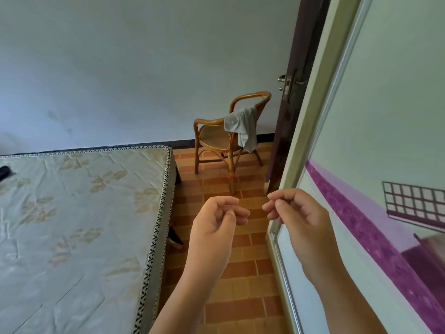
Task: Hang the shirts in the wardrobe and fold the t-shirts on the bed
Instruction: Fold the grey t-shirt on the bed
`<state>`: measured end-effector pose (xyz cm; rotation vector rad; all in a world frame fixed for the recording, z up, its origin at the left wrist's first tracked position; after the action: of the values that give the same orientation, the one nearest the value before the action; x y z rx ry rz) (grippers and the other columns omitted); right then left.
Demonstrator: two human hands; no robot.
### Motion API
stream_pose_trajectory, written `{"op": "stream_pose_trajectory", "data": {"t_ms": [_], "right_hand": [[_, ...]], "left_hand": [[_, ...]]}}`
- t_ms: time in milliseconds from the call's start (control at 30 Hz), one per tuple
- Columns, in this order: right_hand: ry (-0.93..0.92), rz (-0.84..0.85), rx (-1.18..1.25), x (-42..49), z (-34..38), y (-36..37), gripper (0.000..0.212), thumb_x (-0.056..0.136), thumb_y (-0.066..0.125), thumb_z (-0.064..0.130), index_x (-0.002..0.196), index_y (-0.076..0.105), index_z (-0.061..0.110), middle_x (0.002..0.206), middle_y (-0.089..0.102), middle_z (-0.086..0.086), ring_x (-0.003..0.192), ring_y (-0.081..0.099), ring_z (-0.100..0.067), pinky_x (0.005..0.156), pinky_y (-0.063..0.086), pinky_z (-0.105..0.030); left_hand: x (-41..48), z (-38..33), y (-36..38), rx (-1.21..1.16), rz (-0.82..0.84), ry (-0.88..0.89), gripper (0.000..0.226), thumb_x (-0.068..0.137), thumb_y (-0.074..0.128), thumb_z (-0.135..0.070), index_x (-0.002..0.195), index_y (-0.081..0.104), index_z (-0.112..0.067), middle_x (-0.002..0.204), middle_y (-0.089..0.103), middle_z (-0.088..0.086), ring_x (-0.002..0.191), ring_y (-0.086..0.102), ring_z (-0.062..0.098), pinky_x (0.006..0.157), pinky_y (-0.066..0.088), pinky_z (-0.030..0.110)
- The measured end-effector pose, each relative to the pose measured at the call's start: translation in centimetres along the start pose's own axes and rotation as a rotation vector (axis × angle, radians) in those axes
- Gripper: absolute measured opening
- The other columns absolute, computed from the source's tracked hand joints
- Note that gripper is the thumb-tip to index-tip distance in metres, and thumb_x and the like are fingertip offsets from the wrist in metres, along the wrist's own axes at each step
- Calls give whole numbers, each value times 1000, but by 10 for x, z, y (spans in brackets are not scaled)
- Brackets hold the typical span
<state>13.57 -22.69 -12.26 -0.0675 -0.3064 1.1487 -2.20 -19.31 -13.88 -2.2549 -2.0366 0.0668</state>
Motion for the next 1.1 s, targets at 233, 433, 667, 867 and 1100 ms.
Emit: {"op": "stream_pose_trajectory", "data": {"t_ms": [233, 433, 667, 867, 1100], "right_hand": [[38, 43, -25, 91, -31, 42, 19, 92, 53, 13, 85, 62, 28, 83, 67, 9, 80, 62, 0, 67, 50, -8], [44, 75, -58, 185, -46, 102, 22, 92, 53, 10, 84, 61, 28, 81, 66, 11, 79, 61, 3, 65, 49, -7], [-16, 99, -37, 339, -19, 182, 18, 92, 53, 11, 87, 62, 24, 81, 67, 10, 77, 62, 2, 69, 49, -8], [57, 67, -17, 421, -56, 203, 17, 92, 53, 8, 88, 64, 21, 81, 68, 7, 75, 63, 0, 64, 48, -8], [136, 47, 4, 531, -118, 200, 19, 92, 52, 6, 85, 65, 19, 79, 69, 5, 72, 63, 1, 62, 46, -7]], "left_hand": [[100, 19, -2, -41, -31, -27, 22, 95, 45, -1, 97, 60, -16, 80, 71, -3, 74, 67, 6, 65, 47, 9], [211, 34, -21, -88, -35, -25, 22, 94, 45, 0, 100, 59, -16, 81, 72, -4, 75, 67, 8, 66, 48, 10], [376, 19, -65, -128, -68, 22, 21, 94, 46, -1, 95, 58, -18, 77, 71, -3, 71, 67, 5, 63, 48, 10], [477, 38, -53, -123, -33, -18, 19, 94, 45, 1, 98, 59, -11, 80, 69, 0, 69, 64, 2, 59, 46, 7], [583, 87, 0, -41, 4, -134, 22, 95, 45, -2, 94, 57, -20, 81, 68, -3, 71, 64, 0, 60, 47, 8]]}}
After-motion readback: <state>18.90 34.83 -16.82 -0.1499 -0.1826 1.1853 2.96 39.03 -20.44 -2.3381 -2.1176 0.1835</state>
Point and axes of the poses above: each hand's wrist, its own x-axis towards the middle knuckle, its own y-axis out of the palm, z = x × y, the point moved 9 cm from there along x, towards the middle knuckle
